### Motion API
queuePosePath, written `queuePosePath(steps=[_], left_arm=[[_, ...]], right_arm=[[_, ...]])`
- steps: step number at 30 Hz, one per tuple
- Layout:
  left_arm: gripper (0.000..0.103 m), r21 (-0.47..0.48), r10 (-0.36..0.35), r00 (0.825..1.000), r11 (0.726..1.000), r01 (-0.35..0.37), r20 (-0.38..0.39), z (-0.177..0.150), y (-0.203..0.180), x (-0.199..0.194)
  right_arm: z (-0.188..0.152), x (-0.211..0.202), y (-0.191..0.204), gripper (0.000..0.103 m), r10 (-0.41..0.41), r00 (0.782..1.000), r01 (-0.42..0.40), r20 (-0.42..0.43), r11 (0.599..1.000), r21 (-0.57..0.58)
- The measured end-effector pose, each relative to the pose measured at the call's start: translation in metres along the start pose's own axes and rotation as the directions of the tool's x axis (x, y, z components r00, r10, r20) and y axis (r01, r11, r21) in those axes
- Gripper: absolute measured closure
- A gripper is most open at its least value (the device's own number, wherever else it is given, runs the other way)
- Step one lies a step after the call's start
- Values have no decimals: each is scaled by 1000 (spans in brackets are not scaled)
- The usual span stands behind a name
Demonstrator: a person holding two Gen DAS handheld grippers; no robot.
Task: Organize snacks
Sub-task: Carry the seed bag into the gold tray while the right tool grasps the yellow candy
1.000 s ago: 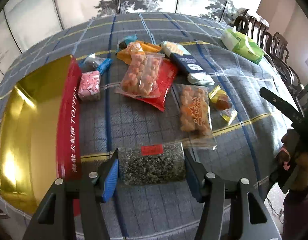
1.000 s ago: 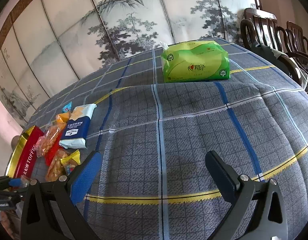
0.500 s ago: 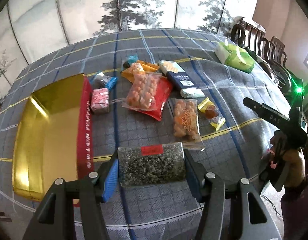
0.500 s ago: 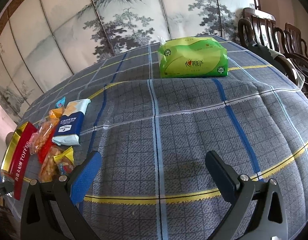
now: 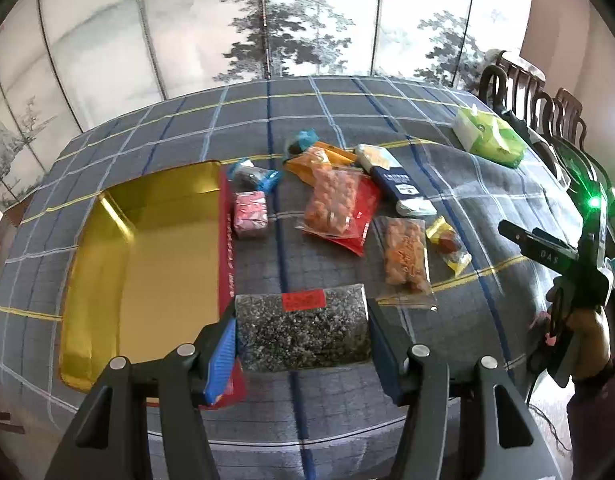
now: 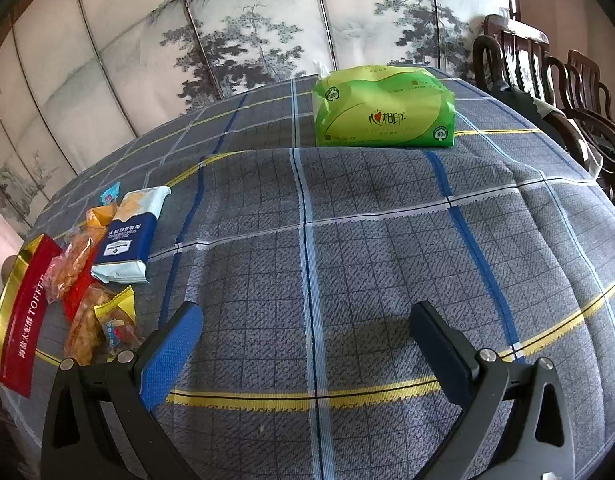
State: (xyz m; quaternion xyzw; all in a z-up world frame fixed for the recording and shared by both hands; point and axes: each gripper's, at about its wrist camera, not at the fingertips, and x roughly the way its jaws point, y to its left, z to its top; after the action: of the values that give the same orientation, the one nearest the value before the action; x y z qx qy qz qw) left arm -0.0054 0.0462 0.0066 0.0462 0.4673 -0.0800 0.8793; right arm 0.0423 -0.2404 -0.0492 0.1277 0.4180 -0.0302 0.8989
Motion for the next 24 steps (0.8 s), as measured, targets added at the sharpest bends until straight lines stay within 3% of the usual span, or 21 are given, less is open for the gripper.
queuePosePath(steps=[9,16,24], left_arm=[[43,-30,40,999,999,-40,9,8,31,0],[43,-47,114,993,993,-112,22,22,75,13],[43,-113,133,989,984,-139,-60,49,148,55]], right_arm=[[0,4,4,0,-32,999,31,-9,999,-18],[-1,5,6,1,-56,998,56,-16,998,-32],[0,8,11,1,-88,996,87,-23,995,-52]])
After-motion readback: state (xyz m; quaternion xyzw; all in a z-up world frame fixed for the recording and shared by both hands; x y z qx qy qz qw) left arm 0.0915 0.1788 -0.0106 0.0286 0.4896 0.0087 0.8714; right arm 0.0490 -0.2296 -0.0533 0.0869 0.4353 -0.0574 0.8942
